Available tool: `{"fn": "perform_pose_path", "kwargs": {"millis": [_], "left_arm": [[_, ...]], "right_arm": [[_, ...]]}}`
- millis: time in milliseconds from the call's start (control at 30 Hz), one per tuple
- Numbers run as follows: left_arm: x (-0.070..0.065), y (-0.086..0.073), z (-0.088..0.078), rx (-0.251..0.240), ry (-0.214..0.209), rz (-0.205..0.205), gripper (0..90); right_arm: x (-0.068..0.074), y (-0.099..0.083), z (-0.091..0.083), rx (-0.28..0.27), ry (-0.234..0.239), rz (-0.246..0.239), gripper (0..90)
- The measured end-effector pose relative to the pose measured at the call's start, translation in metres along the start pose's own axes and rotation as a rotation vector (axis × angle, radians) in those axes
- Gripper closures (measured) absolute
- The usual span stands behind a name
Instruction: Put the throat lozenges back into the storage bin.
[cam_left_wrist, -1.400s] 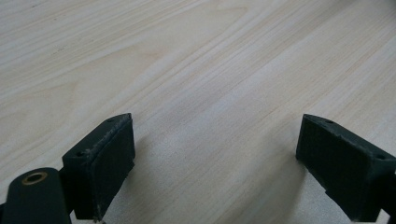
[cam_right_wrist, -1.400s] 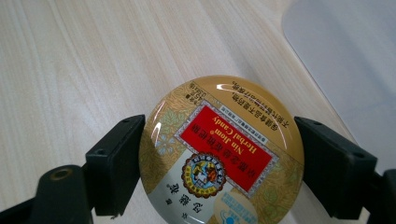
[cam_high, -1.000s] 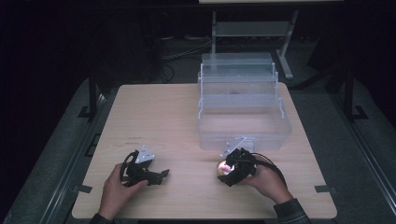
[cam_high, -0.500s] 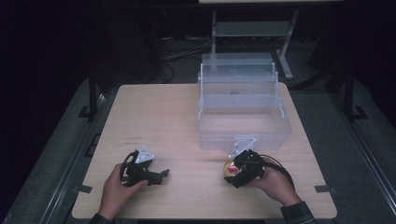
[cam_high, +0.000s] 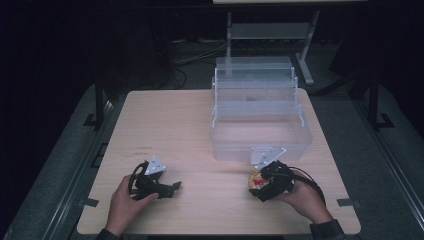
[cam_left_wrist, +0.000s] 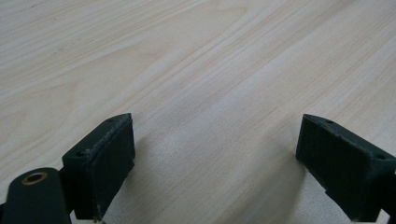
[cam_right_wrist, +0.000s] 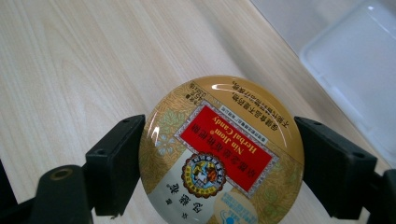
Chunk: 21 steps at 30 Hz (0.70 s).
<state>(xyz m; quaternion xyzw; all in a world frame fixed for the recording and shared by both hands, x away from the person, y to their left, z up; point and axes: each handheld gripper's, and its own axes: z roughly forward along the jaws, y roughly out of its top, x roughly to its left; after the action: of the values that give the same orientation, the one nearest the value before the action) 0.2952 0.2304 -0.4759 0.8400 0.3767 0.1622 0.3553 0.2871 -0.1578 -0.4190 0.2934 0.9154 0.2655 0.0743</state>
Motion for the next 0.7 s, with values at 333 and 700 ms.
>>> {"fn": "perform_pose_path", "kwargs": {"millis": [333,700], "left_arm": [[0.000,0.000,0.000,0.000,0.000,0.000,10.9],[0.000,0.000,0.000,0.000,0.000,0.000,10.9]], "right_arm": [[-0.010,-0.013,-0.012,-0.005,-0.026,0.034,19.4],[-0.019,-0.023,-0.023,-0.010,-0.052,0.062,19.5]]}}
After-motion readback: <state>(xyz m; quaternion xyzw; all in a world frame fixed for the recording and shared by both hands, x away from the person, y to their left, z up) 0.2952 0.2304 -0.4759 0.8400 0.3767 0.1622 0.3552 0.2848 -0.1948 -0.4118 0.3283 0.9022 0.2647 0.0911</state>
